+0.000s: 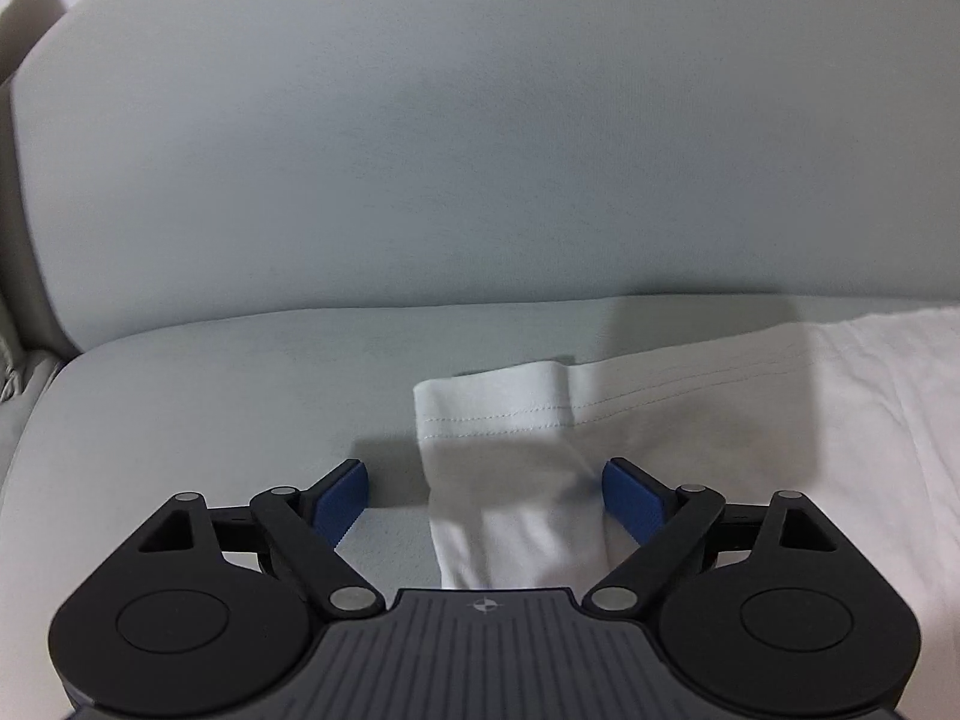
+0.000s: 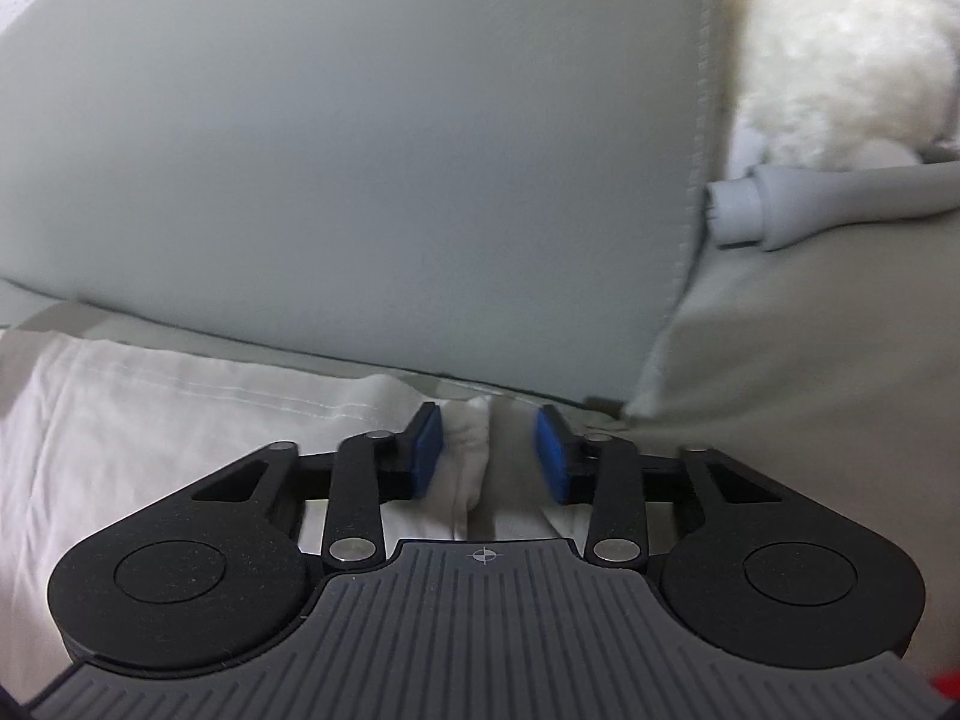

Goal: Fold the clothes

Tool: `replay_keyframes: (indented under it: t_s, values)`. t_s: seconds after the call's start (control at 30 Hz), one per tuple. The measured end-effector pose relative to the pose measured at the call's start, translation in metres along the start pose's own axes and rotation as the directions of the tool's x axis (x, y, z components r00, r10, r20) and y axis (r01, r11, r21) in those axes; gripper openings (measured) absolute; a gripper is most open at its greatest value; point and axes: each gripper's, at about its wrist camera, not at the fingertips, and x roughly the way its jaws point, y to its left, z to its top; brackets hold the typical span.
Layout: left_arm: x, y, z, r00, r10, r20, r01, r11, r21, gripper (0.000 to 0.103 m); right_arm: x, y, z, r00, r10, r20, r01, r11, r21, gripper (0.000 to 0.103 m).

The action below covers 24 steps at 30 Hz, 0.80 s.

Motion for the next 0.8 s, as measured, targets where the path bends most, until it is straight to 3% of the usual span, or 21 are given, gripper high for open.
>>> replay_keyframes:
  t_s: [0.1, 0.13, 0.17, 0.2, 0.23, 0.3, 0.4, 0.5, 0.67, 0.8]
  values:
    - [-0.008, -0.009, -0.001, 0.999, -0.033, 0.000, 0.033, 0.998, 0.051, 0.066, 0.003, 0.005, 0.004, 0.999, 0.002, -0.036, -0.004, 0.999, -0.052, 0.017]
    - [-0.011, -0.012, -0.002, 0.999, -0.045, 0.000, 0.045, 0.997, 0.068, 0.055, 0.003, 0.007, 0.004, 0.999, 0.000, -0.045, -0.003, 0.998, -0.064, 0.012]
    - [-0.013, -0.015, -0.002, 0.998, -0.058, -0.001, 0.058, 0.995, 0.086, 0.035, 0.003, 0.009, 0.005, 0.998, -0.004, -0.055, -0.001, 0.997, -0.081, 0.006]
    - [-0.017, -0.021, -0.001, 0.997, -0.071, -0.003, 0.071, 0.990, 0.121, 0.027, 0.003, 0.014, 0.006, 0.998, -0.018, -0.065, 0.010, 0.994, -0.113, 0.005]
    - [-0.021, -0.028, -0.001, 0.998, -0.065, -0.003, 0.065, 0.984, 0.166, 0.002, 0.002, 0.020, 0.007, 0.997, -0.042, -0.064, 0.032, 0.988, -0.148, 0.004]
    - [-0.029, -0.042, -0.003, 1.000, -0.023, 0.007, 0.021, 0.971, 0.237, 0.003, -0.004, 0.035, 0.007, 0.993, -0.111, -0.032, 0.100, 0.964, -0.248, 0.004]
    - [-0.052, -0.053, -0.007, 0.999, 0.033, 0.042, -0.043, 0.966, 0.255, 0.003, -0.030, 0.048, 0.007, 0.986, -0.157, 0.062, 0.168, 0.933, -0.317, 0.004]
    - [-0.076, -0.053, -0.008, 0.994, 0.064, 0.087, -0.085, 0.961, 0.263, 0.003, -0.060, 0.053, 0.009, 0.981, -0.158, 0.116, 0.188, 0.921, -0.342, 0.004]
    - [-0.154, -0.059, -0.016, 0.981, 0.112, 0.160, -0.152, 0.953, 0.262, 0.003, -0.128, 0.063, 0.006, 0.966, -0.159, 0.202, 0.222, 0.912, -0.344, 0.004]
    - [-0.228, -0.068, -0.039, 0.974, 0.113, 0.195, -0.166, 0.945, 0.282, 0.003, -0.205, 0.070, -0.021, 0.958, -0.156, 0.242, 0.229, 0.921, -0.314, 0.004]
